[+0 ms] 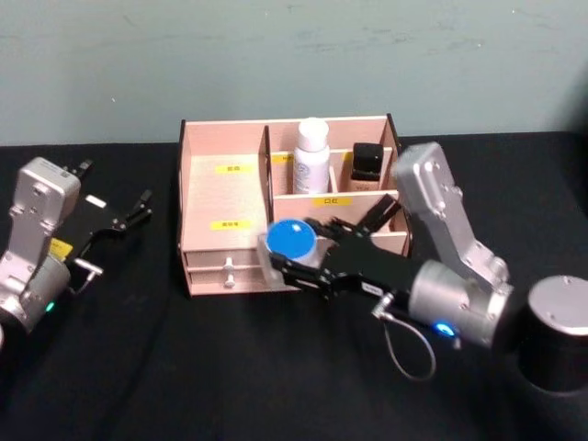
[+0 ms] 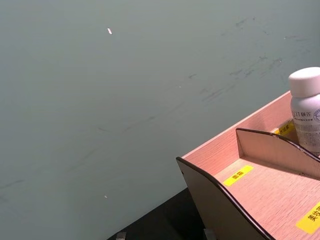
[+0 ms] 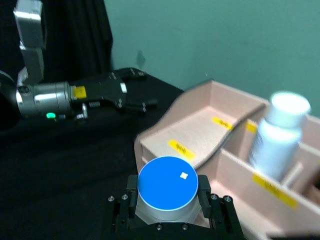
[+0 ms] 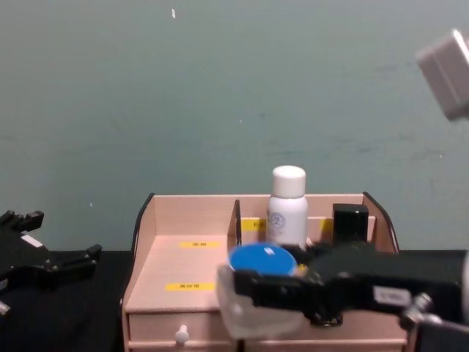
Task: Pick up the facial cleanser and watermelon frost from the table and place them into the tiered storage box.
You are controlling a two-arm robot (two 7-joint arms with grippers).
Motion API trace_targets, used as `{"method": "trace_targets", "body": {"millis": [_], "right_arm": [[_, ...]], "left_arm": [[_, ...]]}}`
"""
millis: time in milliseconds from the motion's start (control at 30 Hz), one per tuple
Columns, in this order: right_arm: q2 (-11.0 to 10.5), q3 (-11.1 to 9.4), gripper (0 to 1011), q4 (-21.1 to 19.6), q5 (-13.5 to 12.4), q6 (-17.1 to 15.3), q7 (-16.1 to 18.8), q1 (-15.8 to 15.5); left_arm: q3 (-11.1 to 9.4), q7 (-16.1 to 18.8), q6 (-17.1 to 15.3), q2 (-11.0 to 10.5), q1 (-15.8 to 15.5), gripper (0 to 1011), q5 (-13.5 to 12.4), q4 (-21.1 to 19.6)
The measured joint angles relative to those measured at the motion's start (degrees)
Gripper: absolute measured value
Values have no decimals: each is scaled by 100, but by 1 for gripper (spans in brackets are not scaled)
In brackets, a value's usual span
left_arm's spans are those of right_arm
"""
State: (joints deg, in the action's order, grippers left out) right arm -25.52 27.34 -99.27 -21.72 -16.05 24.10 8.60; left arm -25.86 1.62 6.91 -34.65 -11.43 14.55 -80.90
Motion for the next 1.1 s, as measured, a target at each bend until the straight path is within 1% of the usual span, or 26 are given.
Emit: {"method": "trace_targets", "body": {"millis": [67,133,167,267,333,367,500,700,767,1100], "right_arm": [[86,92,729,109,36,0,36,211],[149,137,729,188,48,3,53,337],[206,174,729,267,50,11,69,451],[295,236,729,408,58,29,90,620],[407,308,729,590,59,60,118,820],[407,308,729,590,59,60,118,820],[551,419,729,843,69,93,163,1073],[699,541,729,1128,99,130,189,1309],[772,589,729,1305,123,150,191,1415],[966,640,729,1811,188,240,179,1671]], "left_arm": [[0,0,0,0,0,1001,0,0],[0,0,0,0,0,1001,0,0],[0,0,0,0,0,1001,0,0],[0,0,0,0,0,1001,0,0],[0,0,0,0,0,1001,0,0],[0,0,0,0,1,1001,0,0],[0,0,0,0,0,1001,0,0],[0,0,0,0,1,1001,0,0],[0,0,0,0,0,1001,0,0],[0,0,0,0,0,1001,0,0]]}}
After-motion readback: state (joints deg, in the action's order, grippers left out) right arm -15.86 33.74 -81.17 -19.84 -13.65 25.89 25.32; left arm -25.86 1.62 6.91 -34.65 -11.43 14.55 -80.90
